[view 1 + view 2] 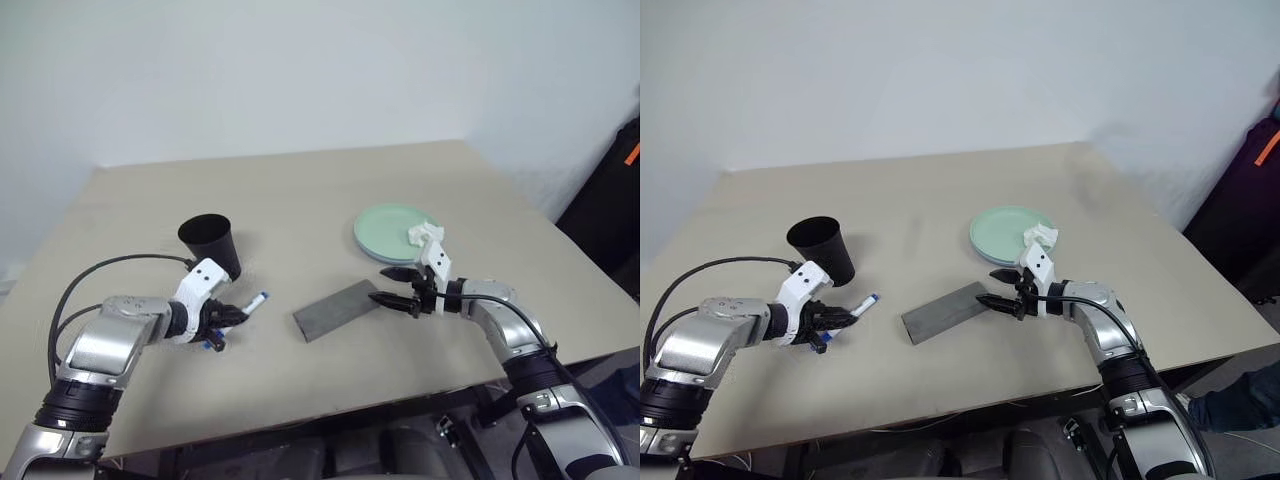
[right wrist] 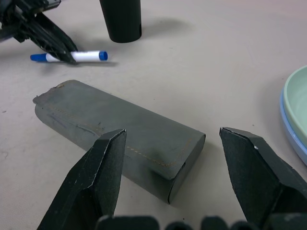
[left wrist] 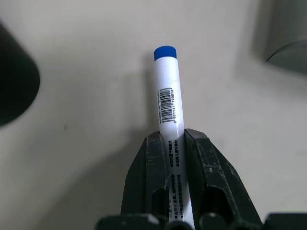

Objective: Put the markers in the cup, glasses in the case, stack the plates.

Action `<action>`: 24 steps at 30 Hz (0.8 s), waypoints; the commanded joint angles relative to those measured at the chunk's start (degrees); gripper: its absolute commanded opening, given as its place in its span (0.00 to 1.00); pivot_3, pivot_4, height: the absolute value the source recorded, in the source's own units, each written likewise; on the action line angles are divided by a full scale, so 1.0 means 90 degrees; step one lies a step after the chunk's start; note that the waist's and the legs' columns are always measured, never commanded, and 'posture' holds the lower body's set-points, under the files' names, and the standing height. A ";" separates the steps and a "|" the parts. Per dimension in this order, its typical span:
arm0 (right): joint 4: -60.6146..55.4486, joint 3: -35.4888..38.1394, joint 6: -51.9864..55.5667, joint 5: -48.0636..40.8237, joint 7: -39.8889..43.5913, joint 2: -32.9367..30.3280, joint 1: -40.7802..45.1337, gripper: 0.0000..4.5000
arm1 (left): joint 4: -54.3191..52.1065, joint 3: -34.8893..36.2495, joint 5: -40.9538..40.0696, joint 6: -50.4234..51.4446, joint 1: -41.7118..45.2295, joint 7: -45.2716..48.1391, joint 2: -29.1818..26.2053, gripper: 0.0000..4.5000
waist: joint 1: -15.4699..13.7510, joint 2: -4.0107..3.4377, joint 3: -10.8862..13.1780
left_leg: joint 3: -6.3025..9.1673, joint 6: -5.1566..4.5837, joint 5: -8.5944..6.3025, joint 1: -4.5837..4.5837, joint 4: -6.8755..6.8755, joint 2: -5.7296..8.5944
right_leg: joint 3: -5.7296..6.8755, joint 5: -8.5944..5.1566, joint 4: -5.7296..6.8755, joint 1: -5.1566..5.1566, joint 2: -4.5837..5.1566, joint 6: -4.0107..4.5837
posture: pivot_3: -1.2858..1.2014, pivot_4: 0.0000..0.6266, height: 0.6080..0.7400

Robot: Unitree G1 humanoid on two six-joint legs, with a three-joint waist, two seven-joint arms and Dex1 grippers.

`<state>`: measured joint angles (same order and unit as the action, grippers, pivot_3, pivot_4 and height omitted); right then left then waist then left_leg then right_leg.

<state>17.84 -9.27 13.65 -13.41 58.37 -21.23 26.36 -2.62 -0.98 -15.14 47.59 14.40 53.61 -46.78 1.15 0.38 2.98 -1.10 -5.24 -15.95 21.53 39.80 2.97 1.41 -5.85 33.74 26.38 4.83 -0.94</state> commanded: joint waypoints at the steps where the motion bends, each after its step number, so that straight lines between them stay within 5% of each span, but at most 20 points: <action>1: -0.0246 0.0153 -0.0042 -0.0101 -0.0002 -0.0025 0.0147 0.75 | -0.0056 0.0364 -0.0211 -0.0325 0.0252 0.0096 -0.0088 0.03 | 0.0002 0.0000 0.0000 | 0.0000 0.0000 0.0000 0.0000 -0.0001 0.0000 | 0.0000 0.0000 -0.0001 0.0001 0.0000 0.0000 | 0.52 0.00 1.00; 11: -0.0281 0.0213 -0.0005 -0.0169 0.0122 -0.0088 0.0254 0.75 | 0.0132 0.2125 -0.1558 -0.1088 0.1166 -0.0594 0.0967 0.03 | -0.0004 0.0004 -0.0001 | 0.0003 0.0002 0.0001 -0.0002 -0.0014 0.0002 | 0.0003 0.0001 -0.0008 0.0000 0.0002 0.0000 | 0.52 0.00 1.00; 15: -0.0277 0.0206 0.0003 -0.0160 0.0134 -0.0107 0.0285 0.75 | 0.0286 0.2644 -0.1391 -0.1988 0.1483 -0.1589 0.1540 0.03 | 0.0001 0.0004 -0.0001 | 0.0003 0.0004 0.0002 -0.0006 -0.0014 0.0003 | 0.0002 0.0005 -0.0007 -0.0004 0.0001 0.0003 | 0.52 0.00 1.00; 24: -0.0160 0.0151 0.0013 -0.0093 0.0234 -0.0090 0.0465 0.75 | 0.1502 0.2513 -0.0653 -0.4207 0.1650 -0.2495 0.2229 0.03 | -0.0011 0.0008 -0.0003 | 0.0000 0.0005 0.0006 -0.0007 -0.0012 0.0005 | 0.0003 0.0013 -0.0011 -0.0010 0.0000 0.0015 | 0.52 0.00 1.00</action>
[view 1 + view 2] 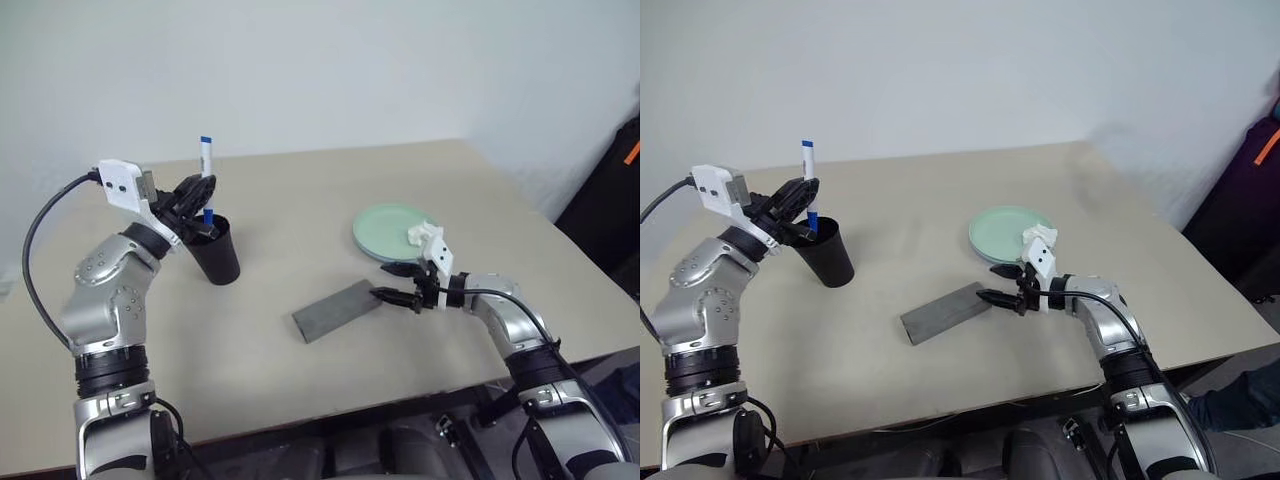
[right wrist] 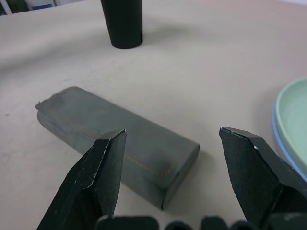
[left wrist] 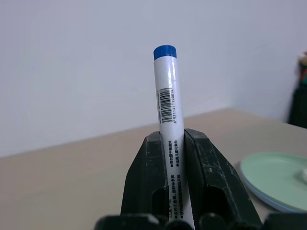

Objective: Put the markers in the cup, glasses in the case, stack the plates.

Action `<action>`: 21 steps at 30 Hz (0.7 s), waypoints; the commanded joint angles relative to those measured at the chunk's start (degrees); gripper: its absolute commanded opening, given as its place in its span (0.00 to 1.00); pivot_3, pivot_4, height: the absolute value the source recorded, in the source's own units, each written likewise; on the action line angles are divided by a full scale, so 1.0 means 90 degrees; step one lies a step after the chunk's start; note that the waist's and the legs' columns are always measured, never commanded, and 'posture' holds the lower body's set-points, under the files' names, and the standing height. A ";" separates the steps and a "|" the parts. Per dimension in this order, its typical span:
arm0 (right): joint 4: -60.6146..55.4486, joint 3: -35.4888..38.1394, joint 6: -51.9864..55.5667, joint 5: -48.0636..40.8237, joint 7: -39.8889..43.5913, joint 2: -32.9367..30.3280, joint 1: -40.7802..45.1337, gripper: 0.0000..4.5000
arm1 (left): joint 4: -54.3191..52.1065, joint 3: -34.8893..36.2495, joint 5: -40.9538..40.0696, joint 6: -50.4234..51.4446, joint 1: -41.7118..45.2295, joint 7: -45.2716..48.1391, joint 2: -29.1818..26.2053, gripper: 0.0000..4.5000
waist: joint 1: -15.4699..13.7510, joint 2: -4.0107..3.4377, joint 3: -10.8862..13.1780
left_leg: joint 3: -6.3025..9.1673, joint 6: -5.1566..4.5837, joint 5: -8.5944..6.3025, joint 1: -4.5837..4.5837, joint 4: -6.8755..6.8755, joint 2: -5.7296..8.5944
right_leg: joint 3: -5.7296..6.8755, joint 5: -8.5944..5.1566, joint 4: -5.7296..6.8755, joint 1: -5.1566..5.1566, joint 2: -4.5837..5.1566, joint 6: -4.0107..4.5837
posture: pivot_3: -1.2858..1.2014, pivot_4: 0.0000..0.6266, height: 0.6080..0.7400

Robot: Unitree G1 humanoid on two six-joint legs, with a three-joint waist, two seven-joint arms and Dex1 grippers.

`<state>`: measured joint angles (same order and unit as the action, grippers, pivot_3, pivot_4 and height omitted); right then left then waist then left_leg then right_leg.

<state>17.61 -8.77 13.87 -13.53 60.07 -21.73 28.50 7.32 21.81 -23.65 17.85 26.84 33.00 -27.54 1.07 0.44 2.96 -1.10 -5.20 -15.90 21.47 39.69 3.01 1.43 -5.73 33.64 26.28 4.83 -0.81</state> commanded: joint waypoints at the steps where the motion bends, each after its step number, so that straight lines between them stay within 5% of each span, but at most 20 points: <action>1: -0.0118 0.0097 -0.0012 -0.0078 0.0054 -0.0036 0.0251 0.75 | 0.0624 -0.0020 0.0328 -0.1121 0.0321 -0.0228 0.0139 0.03 | -0.0003 0.0002 -0.0001 | 0.0000 0.0000 0.0000 -0.0001 0.0000 0.0000 | 0.0001 0.0000 0.0000 -0.0002 0.0000 0.0000 | 0.52 0.00 1.00; 11: -0.0255 0.0088 0.0078 -0.0123 0.0119 -0.0033 0.0274 0.75 | 0.2753 -0.0269 0.0650 -0.2615 0.1161 -0.0001 0.0178 0.03 | -0.0001 0.0007 -0.0003 | 0.0000 -0.0002 0.0000 0.0007 0.0001 0.0002 | 0.0006 0.0002 -0.0008 0.0001 0.0002 0.0001 | 0.52 0.00 1.00; 21: -0.0334 0.0126 0.0103 -0.0110 0.0064 -0.0019 0.0179 0.75 | 0.3284 -0.0315 0.0585 -0.2955 0.1339 0.0102 0.0149 0.03 | 0.0001 0.0008 -0.0002 | 0.0001 -0.0002 -0.0001 0.0008 0.0001 -0.0001 | 0.0010 0.0005 -0.0008 0.0002 0.0002 0.0003 | 0.52 0.00 1.00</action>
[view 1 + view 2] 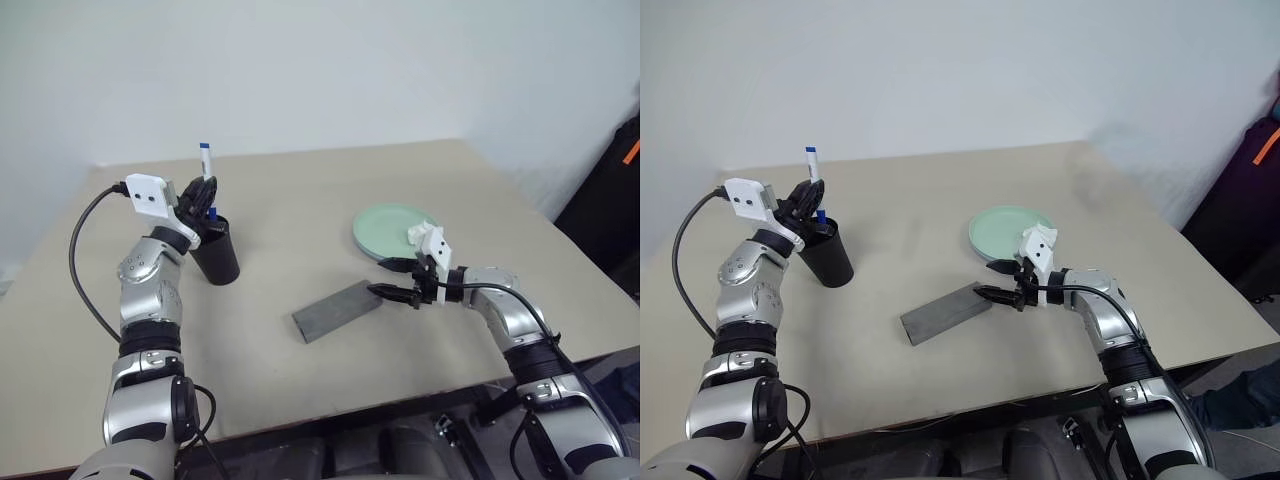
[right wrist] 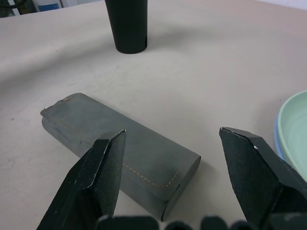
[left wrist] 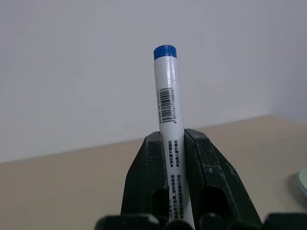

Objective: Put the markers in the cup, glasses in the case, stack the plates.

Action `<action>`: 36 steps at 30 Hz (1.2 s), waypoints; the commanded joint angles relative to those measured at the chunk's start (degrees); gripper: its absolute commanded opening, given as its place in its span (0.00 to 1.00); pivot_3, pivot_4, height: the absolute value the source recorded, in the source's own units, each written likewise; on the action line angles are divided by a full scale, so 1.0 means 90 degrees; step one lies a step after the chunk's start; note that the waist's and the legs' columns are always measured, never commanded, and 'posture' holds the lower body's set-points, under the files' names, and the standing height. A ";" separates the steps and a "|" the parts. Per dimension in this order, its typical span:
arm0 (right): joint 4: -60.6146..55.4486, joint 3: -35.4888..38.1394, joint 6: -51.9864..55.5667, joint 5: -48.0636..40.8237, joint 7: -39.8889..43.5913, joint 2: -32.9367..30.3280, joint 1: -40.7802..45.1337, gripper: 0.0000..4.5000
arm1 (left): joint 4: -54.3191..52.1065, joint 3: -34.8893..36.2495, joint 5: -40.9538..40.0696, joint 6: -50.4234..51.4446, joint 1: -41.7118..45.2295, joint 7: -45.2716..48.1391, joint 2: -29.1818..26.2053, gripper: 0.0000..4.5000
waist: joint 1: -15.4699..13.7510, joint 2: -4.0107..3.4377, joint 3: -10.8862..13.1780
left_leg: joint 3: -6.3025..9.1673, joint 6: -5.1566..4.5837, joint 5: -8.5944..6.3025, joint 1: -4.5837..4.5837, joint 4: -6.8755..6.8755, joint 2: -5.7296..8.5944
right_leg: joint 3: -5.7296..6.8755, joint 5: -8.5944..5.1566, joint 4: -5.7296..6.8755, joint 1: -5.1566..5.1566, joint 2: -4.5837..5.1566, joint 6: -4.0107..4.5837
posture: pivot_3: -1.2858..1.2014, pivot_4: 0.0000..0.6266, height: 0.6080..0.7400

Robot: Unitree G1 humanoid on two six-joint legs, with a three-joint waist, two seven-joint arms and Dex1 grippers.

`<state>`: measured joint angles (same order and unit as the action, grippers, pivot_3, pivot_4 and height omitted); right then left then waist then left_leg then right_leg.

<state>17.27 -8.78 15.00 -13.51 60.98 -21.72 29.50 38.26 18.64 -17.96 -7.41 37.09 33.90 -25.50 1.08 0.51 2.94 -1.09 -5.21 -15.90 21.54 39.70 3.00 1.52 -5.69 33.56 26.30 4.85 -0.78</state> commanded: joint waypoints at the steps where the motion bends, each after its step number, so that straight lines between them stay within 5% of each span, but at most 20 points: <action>1: -0.0297 0.0127 -0.0026 -0.0111 -0.0043 -0.0020 0.0062 0.75 | -0.0169 0.0044 -0.0061 -0.0145 0.0171 -0.0001 -0.0077 0.03 | -0.0001 0.0000 0.0000 | 0.0000 0.0000 0.0000 0.0000 0.0000 0.0000 | 0.0000 0.0000 0.0000 0.0000 0.0000 0.0001 | 0.52 0.00 1.00; 9: -0.0172 0.0107 -0.0087 -0.0077 -0.0043 0.0008 0.0142 0.75 | -0.0341 0.0077 -0.0115 -0.0107 -0.0008 -0.0061 -0.0047 0.03 | -0.0001 0.0000 0.0000 | 0.0001 0.0000 0.0000 0.0000 0.0000 -0.0001 | 0.0003 0.0001 -0.0001 -0.0001 0.0001 0.0001 | 0.52 0.00 1.00; 19: -0.0097 0.0092 -0.0135 -0.0052 -0.0030 0.0031 0.0194 0.75 | -0.0466 0.0023 -0.0144 -0.0032 -0.0094 -0.0125 -0.0033 0.76 | -0.0002 0.0000 0.0000 | 0.0003 0.0000 0.0000 0.0001 0.0000 -0.0002 | 0.0005 0.0001 -0.0001 -0.0001 0.0002 0.0001 | 0.52 0.00 1.00; 28: -0.0135 0.0098 -0.0125 -0.0056 -0.0049 0.0028 0.0158 0.75 | -0.0594 -0.0002 -0.0218 0.0075 0.0000 -0.0083 -0.0016 0.76 | -0.0002 0.0000 0.0000 | 0.0004 0.0000 0.0000 0.0002 0.0000 -0.0002 | 0.0006 0.0001 -0.0002 -0.0001 0.0002 0.0001 | 0.52 0.00 1.00; 36: -0.0159 0.0097 -0.0135 -0.0043 -0.0063 0.0010 0.0153 0.75 | -0.2664 -0.0359 -0.1156 0.1927 -0.0154 0.0965 -0.0333 0.76 | 0.0004 0.0003 0.0001 | 0.0006 -0.0001 -0.0001 0.0007 0.0000 -0.0001 | 0.0008 0.0001 -0.0007 0.0000 0.0002 0.0001 | 0.52 0.00 1.00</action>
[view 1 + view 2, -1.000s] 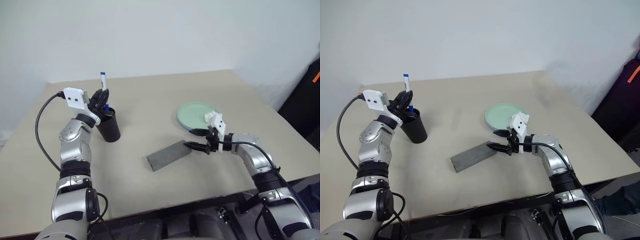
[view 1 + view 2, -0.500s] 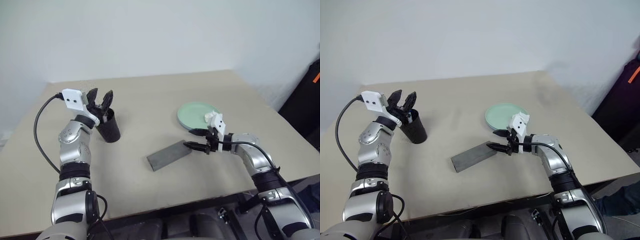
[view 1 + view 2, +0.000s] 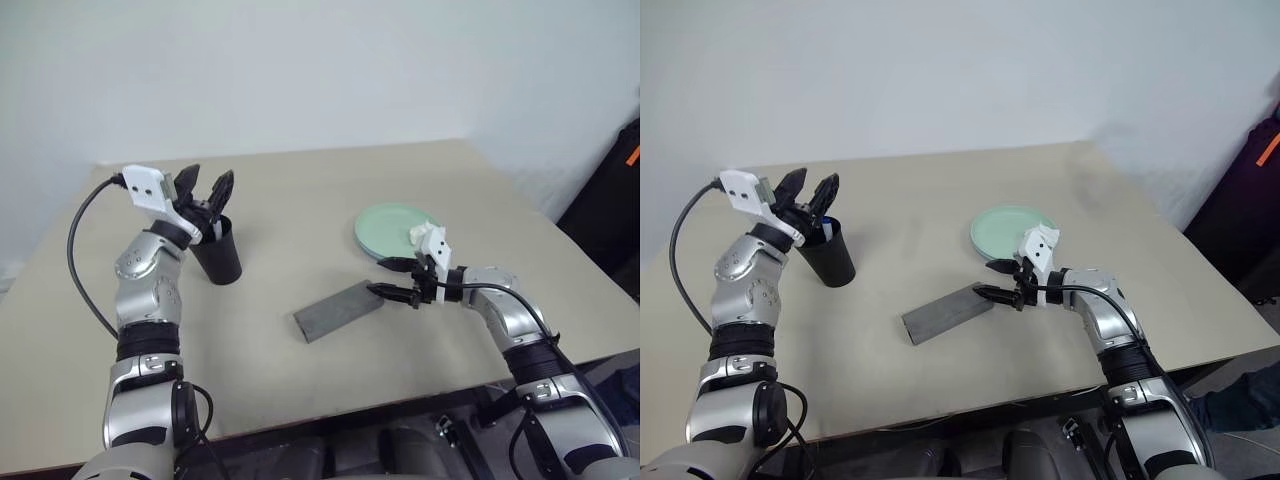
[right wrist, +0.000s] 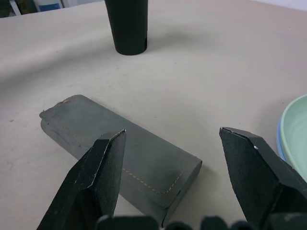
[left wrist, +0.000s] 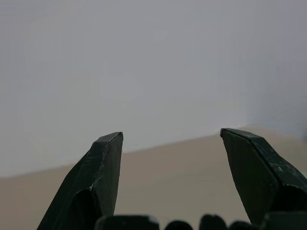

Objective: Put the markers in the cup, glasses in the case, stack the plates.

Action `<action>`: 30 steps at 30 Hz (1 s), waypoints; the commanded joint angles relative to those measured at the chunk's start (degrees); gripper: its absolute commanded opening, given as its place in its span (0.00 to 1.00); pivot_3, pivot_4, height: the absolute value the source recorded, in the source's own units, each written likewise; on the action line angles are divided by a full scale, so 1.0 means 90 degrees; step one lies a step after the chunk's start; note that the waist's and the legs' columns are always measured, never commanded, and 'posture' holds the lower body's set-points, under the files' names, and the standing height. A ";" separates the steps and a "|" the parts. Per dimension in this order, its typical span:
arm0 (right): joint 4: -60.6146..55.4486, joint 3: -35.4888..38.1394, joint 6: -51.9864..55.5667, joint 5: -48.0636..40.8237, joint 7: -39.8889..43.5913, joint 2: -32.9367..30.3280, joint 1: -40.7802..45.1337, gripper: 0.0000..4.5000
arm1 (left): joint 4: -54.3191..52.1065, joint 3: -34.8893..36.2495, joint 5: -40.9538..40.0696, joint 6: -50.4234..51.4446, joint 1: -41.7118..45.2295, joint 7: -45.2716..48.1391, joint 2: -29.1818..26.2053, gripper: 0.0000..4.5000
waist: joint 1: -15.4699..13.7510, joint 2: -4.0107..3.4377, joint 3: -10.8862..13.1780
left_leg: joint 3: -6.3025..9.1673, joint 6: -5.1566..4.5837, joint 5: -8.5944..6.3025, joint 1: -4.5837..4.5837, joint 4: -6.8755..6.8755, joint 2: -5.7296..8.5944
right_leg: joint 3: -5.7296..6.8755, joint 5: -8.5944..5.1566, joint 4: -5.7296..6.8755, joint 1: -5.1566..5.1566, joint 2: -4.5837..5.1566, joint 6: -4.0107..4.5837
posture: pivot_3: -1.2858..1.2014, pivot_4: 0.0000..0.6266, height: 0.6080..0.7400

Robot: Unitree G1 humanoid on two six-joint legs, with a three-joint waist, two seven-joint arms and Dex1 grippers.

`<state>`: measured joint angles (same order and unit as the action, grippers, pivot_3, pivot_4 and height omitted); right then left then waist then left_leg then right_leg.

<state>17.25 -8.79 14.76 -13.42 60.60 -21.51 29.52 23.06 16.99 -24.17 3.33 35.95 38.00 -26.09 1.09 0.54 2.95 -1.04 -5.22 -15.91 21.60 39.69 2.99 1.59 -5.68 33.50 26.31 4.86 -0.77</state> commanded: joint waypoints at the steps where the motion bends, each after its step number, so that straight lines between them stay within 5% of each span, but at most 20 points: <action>1: -0.0163 0.0100 -0.0106 -0.0053 -0.0024 -0.0015 0.0154 0.75 | -0.1316 -0.0279 -0.0575 0.1038 -0.0208 0.0718 -0.0392 0.76 | 0.0011 -0.0002 0.0000 | 0.0000 0.0000 0.0000 0.0001 0.0000 0.0000 | 0.0000 0.0000 0.0000 0.0001 -0.0001 0.0000 | 0.52 0.00 1.00; 8: -0.0215 0.0261 -0.0089 -0.0062 -0.0283 -0.0077 0.0070 0.75 | -0.2452 -0.0621 -0.0401 0.1518 -0.1775 0.1195 -0.0848 0.76 | 0.0068 -0.0009 0.0003 | -0.0007 0.0001 0.0000 -0.0013 -0.0012 -0.0008 | -0.0007 -0.0003 0.0004 0.0003 -0.0007 0.0003 | 0.52 0.00 1.00; 17: -0.0662 0.0987 0.0193 -0.0568 -0.0514 -0.0353 -0.0735 0.75 | -0.2488 -0.0681 0.0255 0.0529 -0.3180 0.0492 -0.0192 0.76 | -0.0131 -0.0008 0.0003 | -0.0004 0.0001 -0.0001 0.0000 -0.0012 -0.0013 | 0.0003 -0.0004 -0.0010 0.0003 0.0003 0.0004 | 0.52 0.00 1.00; 30: 0.0590 0.1334 -0.0212 -0.0422 -0.0168 -0.1270 -0.0730 0.75 | -0.2081 -0.1059 0.0770 -0.0191 -0.3252 -0.0004 0.0411 0.76 | -0.0178 -0.0013 0.0004 | -0.0032 0.0003 -0.0002 0.0012 -0.0016 -0.0078 | 0.0096 -0.0009 -0.0089 -0.0008 0.0002 0.0013 | 0.52 0.00 1.00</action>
<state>22.66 1.65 14.36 -16.75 58.70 -32.50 21.23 4.63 6.98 -17.75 3.21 5.27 39.26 -23.01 -0.51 0.43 2.99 -1.34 -5.20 -15.93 21.70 39.55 2.28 2.47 -5.77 32.69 26.23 4.87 -0.65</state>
